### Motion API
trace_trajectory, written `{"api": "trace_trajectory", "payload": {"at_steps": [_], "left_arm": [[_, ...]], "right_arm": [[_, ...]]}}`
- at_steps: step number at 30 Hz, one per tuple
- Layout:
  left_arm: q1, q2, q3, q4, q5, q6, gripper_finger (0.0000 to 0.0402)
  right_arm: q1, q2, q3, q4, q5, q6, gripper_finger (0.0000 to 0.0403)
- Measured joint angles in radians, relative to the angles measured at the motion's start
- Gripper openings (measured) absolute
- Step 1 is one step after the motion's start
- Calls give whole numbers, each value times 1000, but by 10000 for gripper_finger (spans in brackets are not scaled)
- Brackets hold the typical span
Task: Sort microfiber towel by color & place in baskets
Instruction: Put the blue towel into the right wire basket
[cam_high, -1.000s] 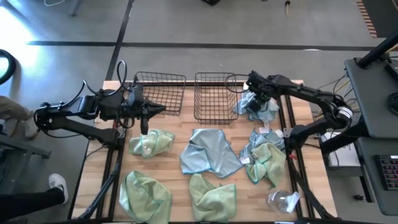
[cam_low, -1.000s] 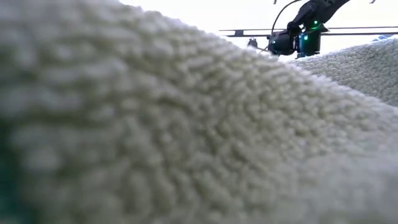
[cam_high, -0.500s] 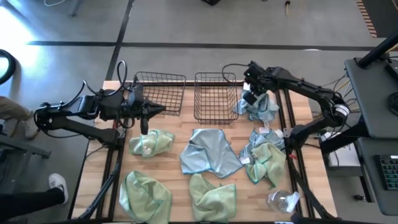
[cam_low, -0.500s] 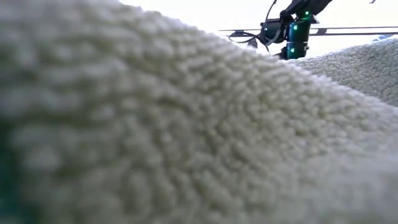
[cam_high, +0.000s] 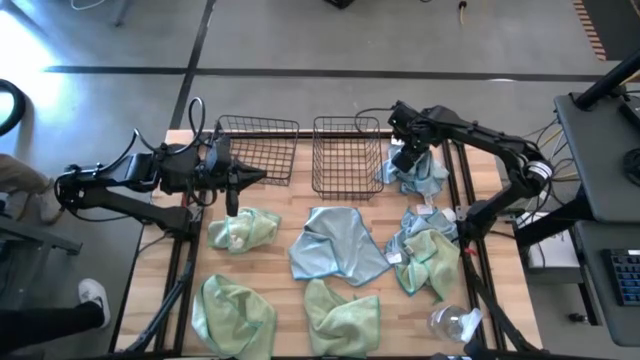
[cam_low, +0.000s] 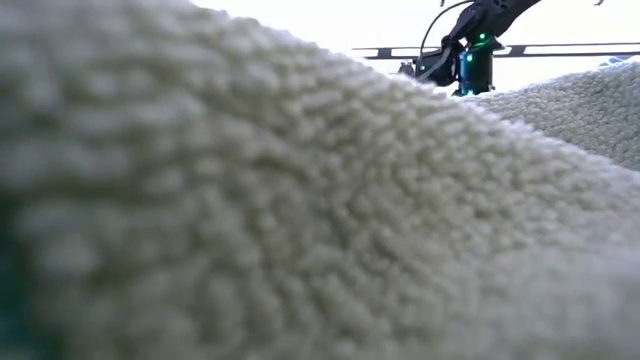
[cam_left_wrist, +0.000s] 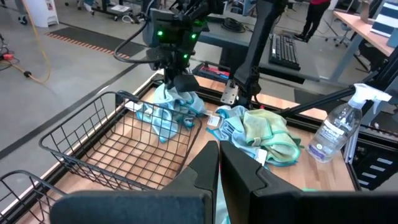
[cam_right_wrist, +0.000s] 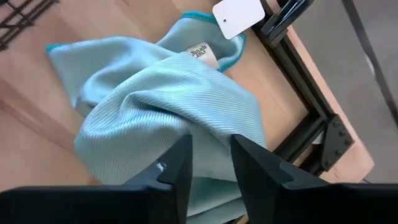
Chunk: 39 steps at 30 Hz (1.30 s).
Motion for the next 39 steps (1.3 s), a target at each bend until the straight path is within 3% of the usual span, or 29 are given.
{"api": "trace_trajectory", "payload": {"at_steps": [6, 19, 29, 39], "left_arm": [[0, 0, 0, 0, 0, 0, 0], [0, 0, 0, 0, 33, -27, 0], [-9, 17, 0, -5, 34, -53, 0], [-34, 69, 0, -5, 35, -53, 0]], "right_arm": [[0, 7, 0, -1, 66, -28, 140], [-4, 4, 0, -10, 70, -33, 189], [-33, 9, -1, -12, 50, -39, 195], [-35, 109, -4, -13, 7, -41, 194]]}}
